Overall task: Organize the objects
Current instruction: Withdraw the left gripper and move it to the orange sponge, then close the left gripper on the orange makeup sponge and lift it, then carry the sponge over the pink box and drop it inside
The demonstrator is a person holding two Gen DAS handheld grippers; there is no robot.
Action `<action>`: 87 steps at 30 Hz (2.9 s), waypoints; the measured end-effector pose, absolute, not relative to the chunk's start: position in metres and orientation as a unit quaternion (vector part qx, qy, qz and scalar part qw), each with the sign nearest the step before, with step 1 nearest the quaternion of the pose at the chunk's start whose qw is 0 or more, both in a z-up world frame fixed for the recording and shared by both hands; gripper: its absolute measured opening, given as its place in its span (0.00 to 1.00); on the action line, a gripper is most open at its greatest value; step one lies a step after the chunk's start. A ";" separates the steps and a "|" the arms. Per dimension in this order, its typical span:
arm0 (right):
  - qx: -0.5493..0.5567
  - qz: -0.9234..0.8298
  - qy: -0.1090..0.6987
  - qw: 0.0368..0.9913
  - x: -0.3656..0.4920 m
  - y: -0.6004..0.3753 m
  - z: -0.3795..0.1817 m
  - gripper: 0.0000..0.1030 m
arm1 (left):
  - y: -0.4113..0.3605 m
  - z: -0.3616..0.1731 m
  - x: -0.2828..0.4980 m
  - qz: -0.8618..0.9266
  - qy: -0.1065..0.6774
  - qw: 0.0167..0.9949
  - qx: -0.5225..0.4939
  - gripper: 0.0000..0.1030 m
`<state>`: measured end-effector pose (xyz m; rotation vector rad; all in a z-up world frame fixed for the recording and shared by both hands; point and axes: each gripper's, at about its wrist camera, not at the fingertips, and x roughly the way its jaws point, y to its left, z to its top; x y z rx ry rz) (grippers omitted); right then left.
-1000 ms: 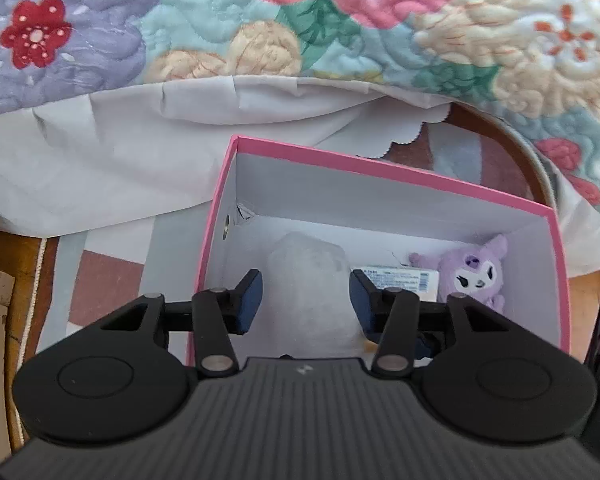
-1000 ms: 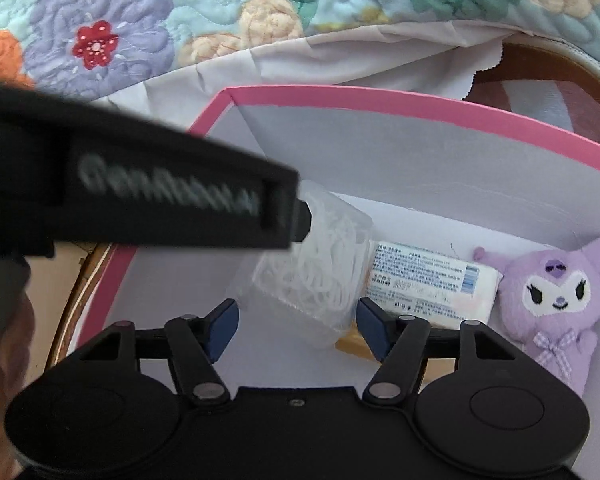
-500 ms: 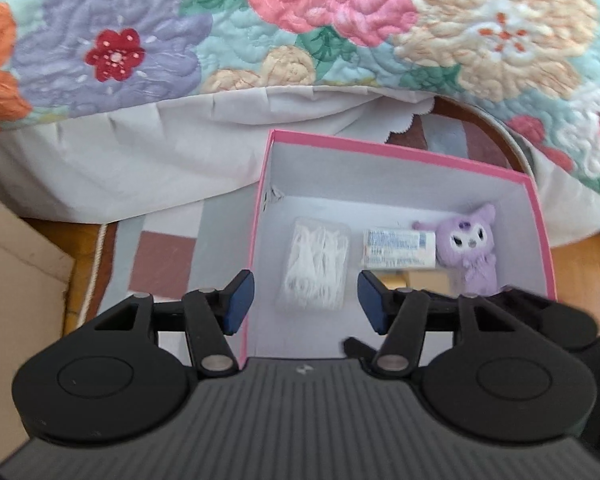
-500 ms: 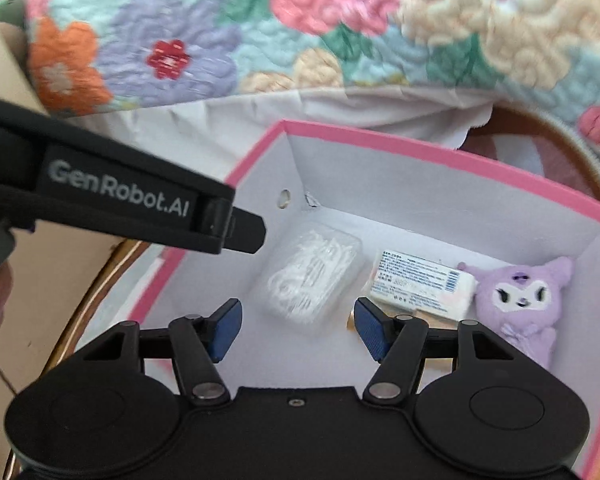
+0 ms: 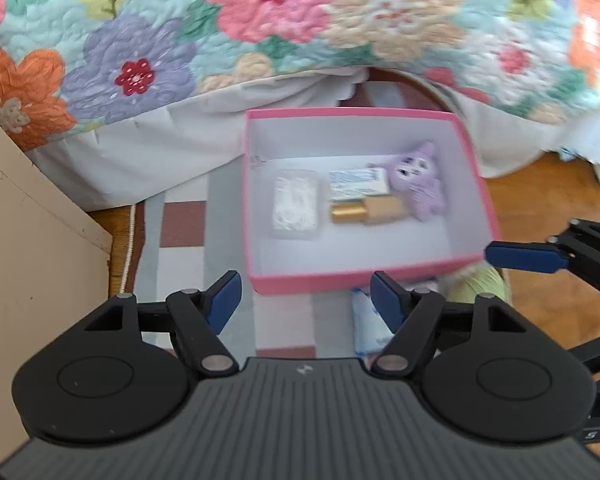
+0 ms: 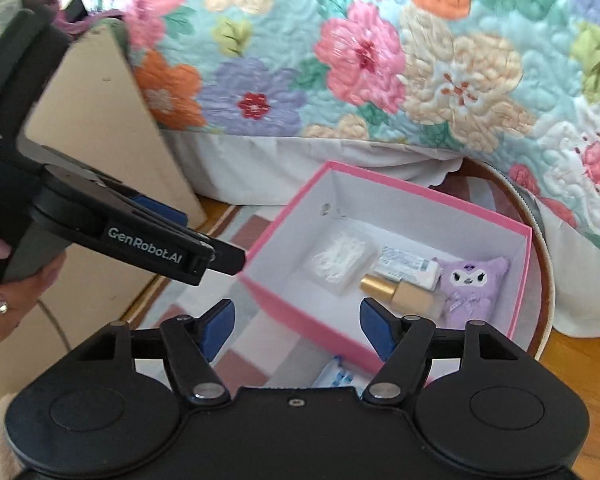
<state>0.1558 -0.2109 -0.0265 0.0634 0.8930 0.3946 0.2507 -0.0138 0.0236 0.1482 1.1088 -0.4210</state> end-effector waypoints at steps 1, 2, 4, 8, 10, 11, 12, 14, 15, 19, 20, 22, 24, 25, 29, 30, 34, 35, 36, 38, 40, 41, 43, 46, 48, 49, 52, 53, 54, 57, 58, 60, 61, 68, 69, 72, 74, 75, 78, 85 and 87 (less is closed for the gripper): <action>0.030 0.195 0.429 0.882 0.148 -0.211 -0.024 0.72 | -0.012 0.028 0.243 -0.204 0.517 0.828 0.072 0.71; 0.030 0.200 0.430 0.880 0.139 -0.210 -0.023 0.72 | -0.011 0.032 0.235 -0.207 0.513 0.830 0.077 0.72; 0.029 0.207 0.432 0.877 0.126 -0.207 -0.023 0.72 | -0.009 0.037 0.221 -0.213 0.506 0.831 0.089 0.72; 0.014 0.219 0.437 0.872 0.097 -0.201 -0.026 0.72 | -0.001 0.042 0.198 -0.217 0.504 0.830 0.104 0.72; 0.003 0.227 0.439 0.869 0.084 -0.198 -0.028 0.72 | 0.003 0.041 0.189 -0.221 0.506 0.827 0.103 0.73; -0.002 0.231 0.441 0.867 0.079 -0.196 -0.031 0.73 | 0.005 0.040 0.185 -0.223 0.509 0.825 0.101 0.74; -0.005 0.233 0.444 0.865 0.074 -0.195 -0.034 0.74 | 0.007 0.037 0.181 -0.223 0.513 0.823 0.098 0.75; -0.008 0.238 0.449 0.861 0.067 -0.194 -0.040 0.79 | 0.010 0.031 0.172 -0.229 0.520 0.818 0.093 0.75; -0.009 0.242 0.450 0.860 0.062 -0.194 -0.043 0.80 | 0.011 0.027 0.169 -0.229 0.524 0.815 0.091 0.75; -0.014 0.256 0.441 0.860 0.051 -0.192 -0.056 0.88 | 0.015 0.008 0.158 -0.230 0.531 0.811 0.086 0.87; -0.018 0.260 0.438 0.860 0.049 -0.191 -0.060 0.88 | 0.016 0.002 0.155 -0.231 0.531 0.811 0.084 0.87; -0.030 0.265 0.431 0.862 0.047 -0.186 -0.069 0.89 | 0.017 -0.009 0.153 -0.234 0.535 0.807 0.082 0.90; -0.042 0.268 0.428 0.862 0.048 -0.182 -0.081 0.89 | 0.017 -0.021 0.151 -0.236 0.539 0.805 0.079 0.92; -0.044 0.269 0.428 0.861 0.049 -0.181 -0.087 0.89 | 0.017 -0.028 0.150 -0.238 0.541 0.803 0.075 0.93; -0.059 0.268 0.431 0.860 0.057 -0.177 -0.114 0.89 | 0.013 -0.058 0.148 -0.245 0.543 0.800 0.066 0.94; -0.067 0.265 0.432 0.860 0.060 -0.176 -0.121 0.89 | 0.011 -0.065 0.147 -0.248 0.543 0.800 0.064 0.94; -0.109 0.249 0.427 0.862 0.070 -0.173 -0.151 0.88 | 0.003 -0.096 0.150 -0.259 0.549 0.793 0.047 0.94; -0.110 0.248 0.429 0.861 0.073 -0.173 -0.156 0.86 | 0.002 -0.103 0.151 -0.260 0.550 0.793 0.036 0.94; -0.112 0.242 0.430 0.863 0.075 -0.174 -0.164 0.85 | 0.001 -0.112 0.153 -0.260 0.553 0.792 0.022 0.91; -0.112 0.235 0.435 0.862 0.080 -0.174 -0.178 0.76 | -0.001 -0.128 0.157 -0.264 0.560 0.785 -0.004 0.91; -0.103 0.231 0.440 0.862 0.083 -0.175 -0.189 0.71 | -0.003 -0.142 0.158 -0.263 0.563 0.783 -0.018 0.90; -0.097 0.232 0.441 0.862 0.084 -0.175 -0.193 0.71 | -0.005 -0.148 0.159 -0.260 0.565 0.783 -0.022 0.89; -0.085 0.233 0.444 0.861 0.086 -0.176 -0.199 0.68 | -0.006 -0.158 0.160 -0.260 0.566 0.782 -0.029 0.84; -0.068 0.236 0.452 0.858 0.090 -0.179 -0.206 0.50 | -0.006 -0.170 0.162 -0.258 0.567 0.781 -0.050 0.68; -0.055 0.244 0.457 0.854 0.091 -0.181 -0.209 0.39 | -0.006 -0.177 0.163 -0.259 0.567 0.779 -0.065 0.53; -0.050 0.247 0.456 0.853 0.090 -0.181 -0.209 0.38 | -0.006 -0.179 0.162 -0.261 0.566 0.779 -0.069 0.46; -0.056 0.244 0.451 0.856 0.085 -0.179 -0.207 0.36 | -0.008 -0.183 0.160 -0.268 0.567 0.775 -0.078 0.36; -0.056 0.243 0.451 0.857 0.084 -0.180 -0.206 0.36 | -0.008 -0.181 0.159 -0.270 0.565 0.776 -0.077 0.35; -0.054 0.244 0.451 0.857 0.084 -0.182 -0.205 0.36 | -0.008 -0.179 0.157 -0.270 0.564 0.776 -0.077 0.35; -0.054 0.246 0.450 0.857 0.078 -0.182 -0.195 0.36 | -0.005 -0.170 0.153 -0.269 0.564 0.776 -0.087 0.35; -0.057 0.247 0.450 0.856 0.077 -0.182 -0.192 0.36 | -0.004 -0.166 0.152 -0.268 0.564 0.776 -0.089 0.35; -0.065 0.247 0.449 0.856 0.075 -0.179 -0.183 0.36 | -0.001 -0.156 0.150 -0.265 0.565 0.776 -0.093 0.35; -0.069 0.249 0.450 0.855 0.074 -0.177 -0.177 0.36 | 0.000 -0.151 0.149 -0.264 0.565 0.776 -0.095 0.35; -0.076 0.265 0.435 0.857 0.070 -0.177 -0.127 0.36 | 0.008 -0.095 0.148 -0.271 0.558 0.780 -0.083 0.35; -0.072 0.265 0.430 0.860 0.070 -0.177 -0.120 0.37 | 0.008 -0.085 0.149 -0.272 0.553 0.784 -0.077 0.35; -0.049 0.261 0.406 0.874 0.078 -0.180 -0.098 0.39 | 0.012 -0.053 0.154 -0.272 0.526 0.802 -0.076 0.35; -0.034 0.257 0.387 0.885 0.083 -0.186 -0.083 0.39 | 0.016 -0.035 0.159 -0.274 0.509 0.812 -0.086 0.35; -0.029 0.257 0.379 0.888 0.086 -0.188 -0.075 0.39 | 0.018 -0.026 0.162 -0.276 0.501 0.815 -0.090 0.35; -0.025 0.256 0.355 0.899 0.095 -0.192 -0.056 0.39 | 0.018 -0.003 0.173 -0.281 0.479 0.827 -0.088 0.35; 0.004 0.245 0.323 0.914 0.141 -0.200 -0.036 0.38 | 0.007 0.020 0.223 -0.277 0.445 0.848 -0.077 0.35; 0.019 0.240 0.315 0.918 0.157 -0.202 -0.036 0.38 | 0.003 0.026 0.238 -0.276 0.438 0.852 -0.081 0.35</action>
